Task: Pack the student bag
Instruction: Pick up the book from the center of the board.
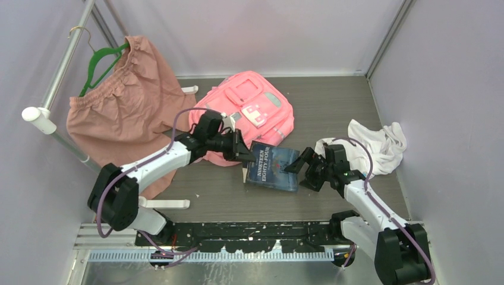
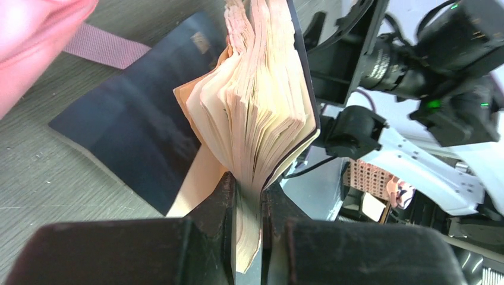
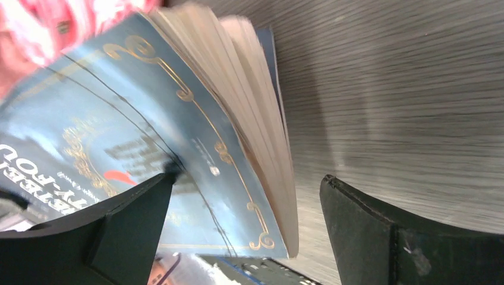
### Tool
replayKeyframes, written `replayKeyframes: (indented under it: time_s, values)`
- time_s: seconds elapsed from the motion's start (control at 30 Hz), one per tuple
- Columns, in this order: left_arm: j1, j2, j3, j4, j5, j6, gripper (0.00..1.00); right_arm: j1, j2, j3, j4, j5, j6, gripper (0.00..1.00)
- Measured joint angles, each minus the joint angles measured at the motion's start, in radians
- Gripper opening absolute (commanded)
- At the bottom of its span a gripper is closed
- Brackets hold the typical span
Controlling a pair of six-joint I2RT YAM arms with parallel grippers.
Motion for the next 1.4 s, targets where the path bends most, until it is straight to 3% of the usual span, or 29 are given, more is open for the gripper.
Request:
replayKeyframes:
  time_s: [0.37,0.63,1.13,1.4]
  values:
    - [0.063,-0.103,0.003,-0.025,0.066,-0.008,0.0,0.0,-0.048,-0.085,0.26,-0.267,0.182,1.0]
    - [0.09,-0.126,0.053,-0.026,0.13,-0.011,0.0,-0.002,-0.011,-0.106,0.455,-0.32,0.306,1.0]
    - [0.092,-0.178,0.061,-0.092,0.11,-0.011,0.0,0.007,0.123,-0.187,0.747,-0.403,0.48,1.0]
    - [0.092,-0.178,0.06,-0.079,0.11,-0.038,0.0,0.081,0.277,-0.209,0.951,-0.391,0.595,1.0]
